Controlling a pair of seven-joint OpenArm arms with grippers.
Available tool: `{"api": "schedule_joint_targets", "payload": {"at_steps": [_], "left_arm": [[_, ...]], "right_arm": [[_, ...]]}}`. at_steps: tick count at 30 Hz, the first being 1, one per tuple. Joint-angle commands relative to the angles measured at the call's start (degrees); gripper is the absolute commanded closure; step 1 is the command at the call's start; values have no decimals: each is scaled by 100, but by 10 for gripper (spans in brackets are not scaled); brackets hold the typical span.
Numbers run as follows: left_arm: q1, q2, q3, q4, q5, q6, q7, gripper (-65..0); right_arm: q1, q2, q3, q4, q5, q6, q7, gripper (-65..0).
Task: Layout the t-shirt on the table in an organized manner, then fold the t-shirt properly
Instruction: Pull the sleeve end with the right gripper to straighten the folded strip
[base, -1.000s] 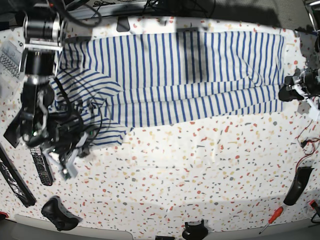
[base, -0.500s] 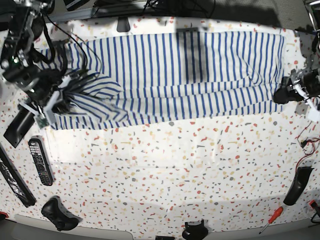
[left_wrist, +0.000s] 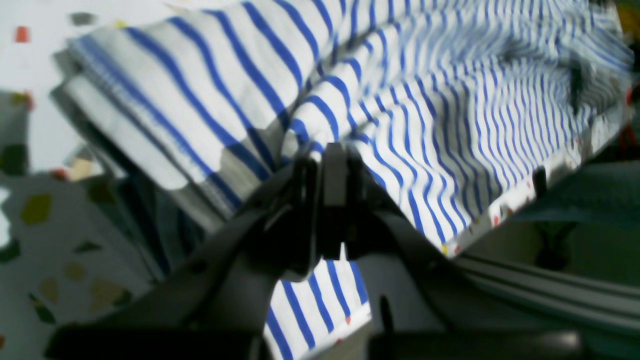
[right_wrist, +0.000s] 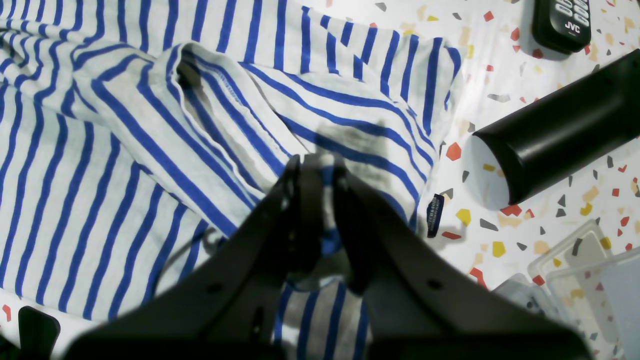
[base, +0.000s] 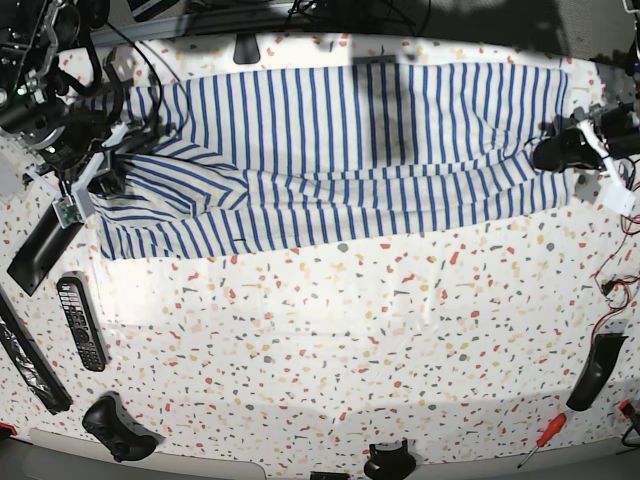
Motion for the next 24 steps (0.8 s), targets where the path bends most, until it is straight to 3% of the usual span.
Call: {"api": "schedule_joint_targets", "payload": {"at_steps": [1, 10, 17, 24], "left_arm": [[-31, -129, -46, 142, -31, -49, -57, 0], [-26, -129, -46, 168, 883, -49, -243, 0], [-2, -133, -46, 168, 914, -49, -243, 0], [-4, -247, -46, 168, 918, -49, -343, 0]], "right_arm": [[48, 83, 46, 114, 35, 8, 116, 0], [48, 83, 50, 114, -420, 8, 289, 0], [48, 81, 50, 114, -603, 8, 289, 0], [50, 81, 50, 109, -1005, -732, 352, 0]]}}
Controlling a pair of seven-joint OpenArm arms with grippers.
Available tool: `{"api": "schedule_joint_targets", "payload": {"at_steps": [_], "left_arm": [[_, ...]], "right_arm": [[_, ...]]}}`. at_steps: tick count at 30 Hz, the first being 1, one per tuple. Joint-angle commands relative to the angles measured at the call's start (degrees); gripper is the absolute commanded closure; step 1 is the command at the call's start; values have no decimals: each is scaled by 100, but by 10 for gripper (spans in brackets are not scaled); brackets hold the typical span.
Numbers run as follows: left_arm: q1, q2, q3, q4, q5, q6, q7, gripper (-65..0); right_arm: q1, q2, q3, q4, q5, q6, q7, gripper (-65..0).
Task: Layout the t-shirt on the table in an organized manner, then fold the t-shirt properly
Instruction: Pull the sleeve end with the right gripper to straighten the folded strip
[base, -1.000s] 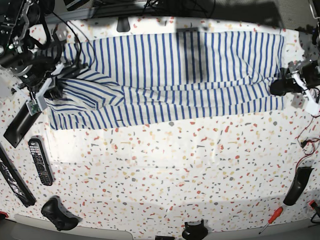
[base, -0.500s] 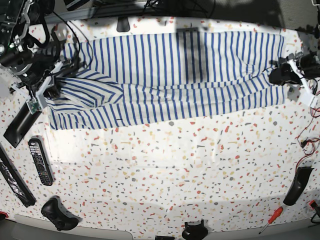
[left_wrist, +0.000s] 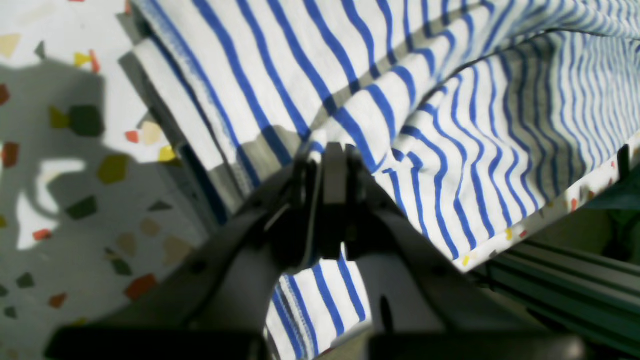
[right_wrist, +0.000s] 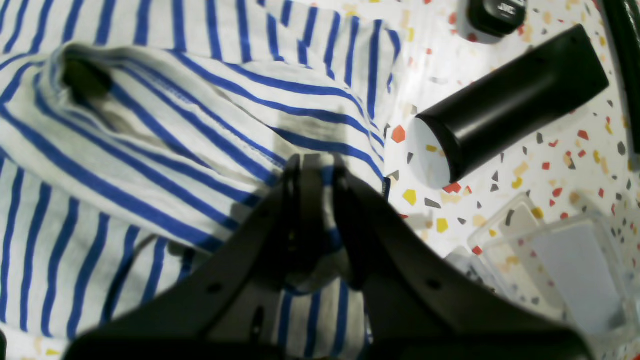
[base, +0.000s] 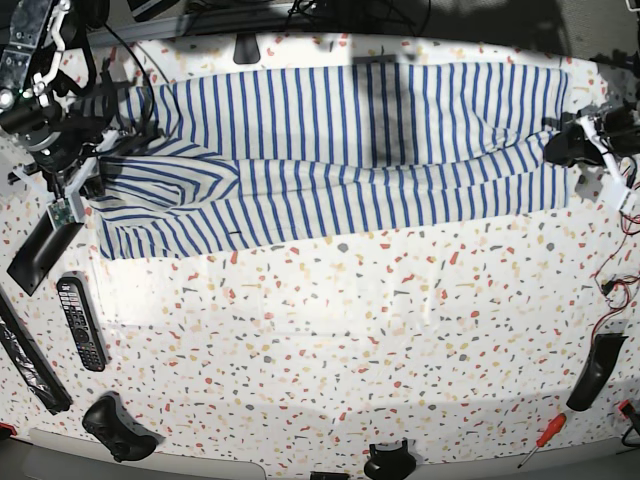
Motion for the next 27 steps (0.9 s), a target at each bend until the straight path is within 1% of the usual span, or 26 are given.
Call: {"api": "schedule_joint_targets", "payload": {"at_steps": [1, 3, 6, 10, 16, 21, 22, 23, 24, 25, 26, 27], "left_arm": [[-24, -179, -48, 96, -114, -49, -111, 0], [-24, -273, -48, 96, -114, -49, -131, 0], [-24, -400, -48, 96, -116, -49, -127, 0], [-22, -481, -48, 96, -151, -49, -125, 0], [-22, -498, -48, 96, -529, -49, 74, 0], [-24, -498, -48, 96, -459, -49, 48, 0], [-37, -501, -48, 96, -461, -49, -57, 0], [-63, -511, -48, 96, -461, -49, -282, -5], [-105, -525, -48, 96, -461, -49, -560, -37], [-151, -546, -48, 96, -461, -49, -826, -49], [-210, -568, -48, 96, -461, -49, -1023, -49], [-295, -584, -48, 96, -461, -49, -1086, -48]], "right_arm": [[48, 85, 52, 109, -85, -129, 114, 0], [46, 85, 52, 109, -214, -273, 125, 0], [46, 83, 52, 109, -225, -444, 122, 0], [48, 83, 52, 109, -223, -450, 125, 0], [48, 85, 52, 109, -223, -450, 120, 0], [48, 85, 52, 109, -223, -450, 118, 0], [50, 85, 52, 109, -223, -450, 136, 0], [72, 85, 52, 109, -223, -450, 149, 0], [96, 85, 52, 109, -223, -450, 155, 0], [127, 85, 52, 109, -216, -450, 160, 0], [160, 85, 52, 109, -201, -450, 160, 0], [192, 85, 52, 109, -201, -450, 151, 0]]}}
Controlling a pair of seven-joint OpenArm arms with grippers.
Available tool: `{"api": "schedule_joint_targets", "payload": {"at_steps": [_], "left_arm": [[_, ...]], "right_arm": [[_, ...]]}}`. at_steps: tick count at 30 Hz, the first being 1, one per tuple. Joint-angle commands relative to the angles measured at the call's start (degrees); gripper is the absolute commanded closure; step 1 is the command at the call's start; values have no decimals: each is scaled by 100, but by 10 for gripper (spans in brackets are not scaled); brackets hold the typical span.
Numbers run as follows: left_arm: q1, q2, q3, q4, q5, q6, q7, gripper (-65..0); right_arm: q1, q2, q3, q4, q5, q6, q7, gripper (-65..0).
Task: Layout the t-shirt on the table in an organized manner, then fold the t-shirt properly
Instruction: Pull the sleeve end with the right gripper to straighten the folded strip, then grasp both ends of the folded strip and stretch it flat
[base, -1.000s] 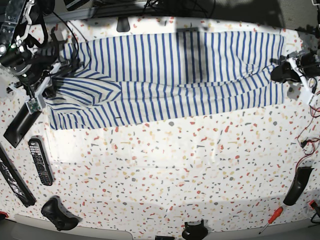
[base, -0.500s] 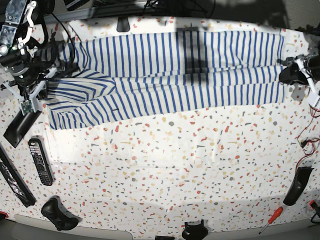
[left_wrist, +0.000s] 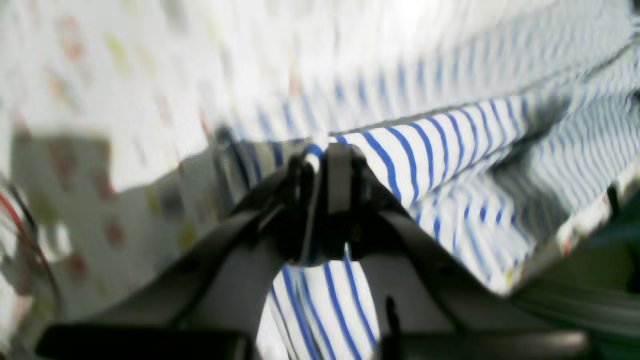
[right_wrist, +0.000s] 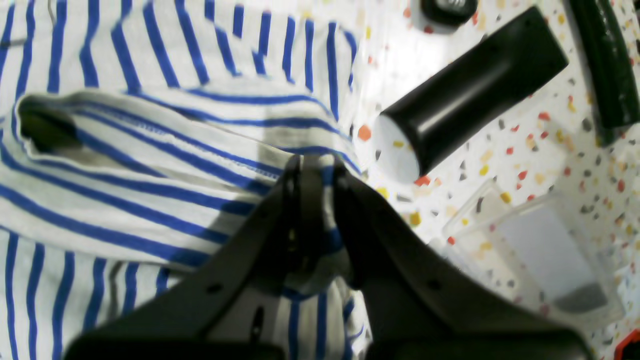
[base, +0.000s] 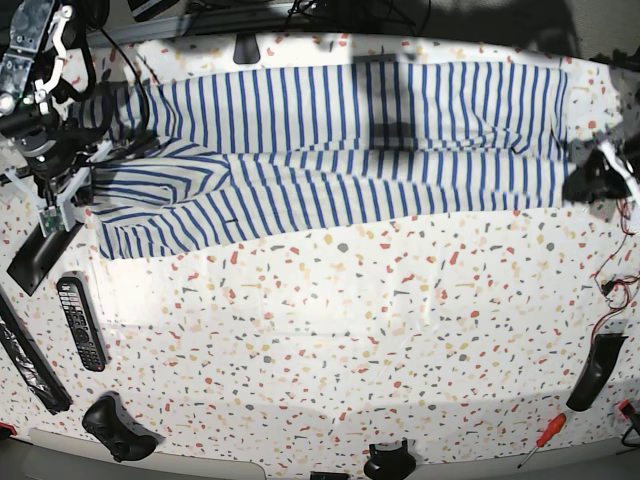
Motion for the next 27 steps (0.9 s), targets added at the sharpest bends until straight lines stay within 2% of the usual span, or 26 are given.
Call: {"api": "schedule_joint_targets", "payload": {"at_steps": [1, 5, 8, 14, 22, 27], "left_arm": [[-122, -153, -48, 96, -109, -47, -55, -48], [-122, -149, -48, 96, -116, -47, 118, -47], [59, -118, -48, 96, -170, -47, 479, 0], [448, -118, -48, 96, -778, -47, 625, 0], [450, -118, -48, 96, -780, -47, 1084, 0], [452, -118, -46, 96, -782, -47, 1117, -65]], "right_arm": [[48, 90, 52, 109, 13, -72, 136, 0], [46, 90, 52, 109, 11, -72, 142, 0], [46, 90, 52, 109, 9, -72, 144, 0], [46, 90, 52, 109, 9, -72, 173, 0], [46, 90, 52, 109, 11, -72, 177, 0], [46, 90, 52, 109, 9, -72, 177, 0]]}}
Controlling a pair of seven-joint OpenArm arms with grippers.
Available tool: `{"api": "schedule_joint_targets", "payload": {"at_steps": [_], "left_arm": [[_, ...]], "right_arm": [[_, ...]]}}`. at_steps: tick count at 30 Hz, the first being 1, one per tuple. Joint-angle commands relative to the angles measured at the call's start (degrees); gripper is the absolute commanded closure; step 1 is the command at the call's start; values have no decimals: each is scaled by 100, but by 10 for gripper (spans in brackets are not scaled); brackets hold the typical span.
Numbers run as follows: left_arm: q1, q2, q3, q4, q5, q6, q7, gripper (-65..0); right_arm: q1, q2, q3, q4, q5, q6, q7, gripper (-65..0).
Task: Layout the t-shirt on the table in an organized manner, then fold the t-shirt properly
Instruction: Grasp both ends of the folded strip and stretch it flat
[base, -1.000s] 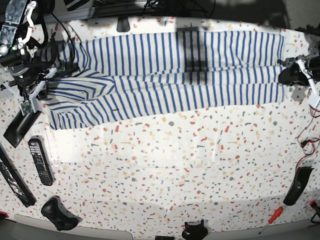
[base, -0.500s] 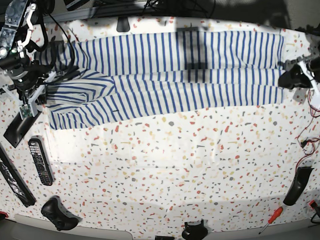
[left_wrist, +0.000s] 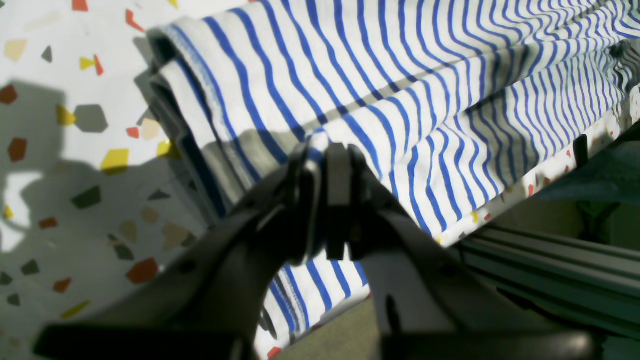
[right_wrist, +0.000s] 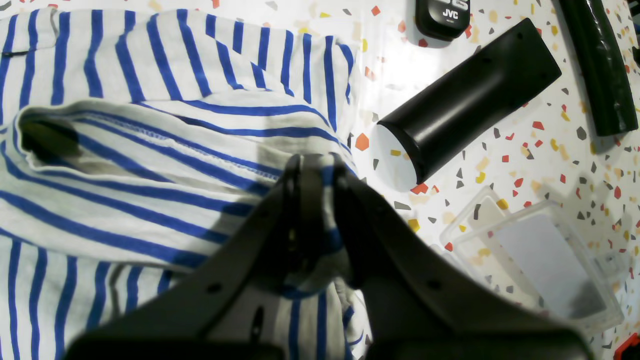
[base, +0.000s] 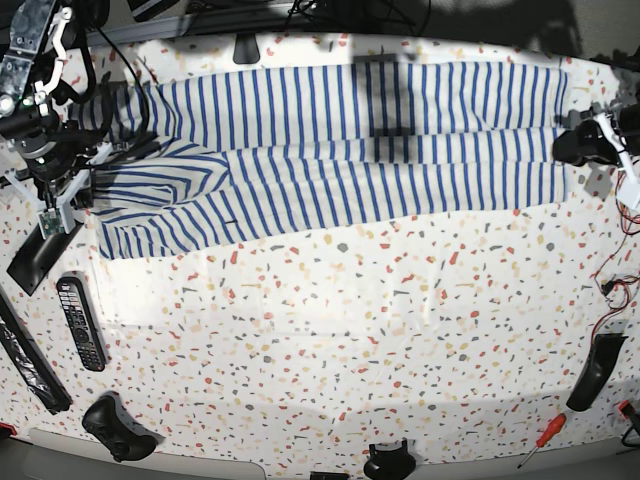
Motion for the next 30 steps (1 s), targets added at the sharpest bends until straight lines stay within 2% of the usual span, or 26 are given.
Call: {"api": "schedule_joint_targets", "payload": {"at_steps": [1, 4, 6, 16, 22, 27, 30], "left_arm": [[-42, -127, -46, 87, -188, -43, 15, -74], [-39, -127, -46, 87, -603, -43, 389, -134], [-44, -125, -46, 87, -708, -43, 442, -178], [168, -125, -46, 87, -649, -43, 398, -181], [439, 166, -46, 85, 291, -43, -111, -181], [531, 299, -46, 87, 326, -43, -31, -181], [544, 299, -46, 87, 328, -43, 223, -181]], "right_arm": [[46, 92, 50, 109, 13, -72, 133, 0], [46, 92, 50, 109, 15, -72, 133, 0], [46, 92, 50, 109, 13, -72, 133, 0], [46, 92, 50, 109, 15, -72, 131, 0], [42, 92, 50, 109, -20, -68, 116, 0], [44, 92, 50, 109, -142, -68, 111, 0], [44, 92, 50, 109, -155, -66, 109, 0]]}}
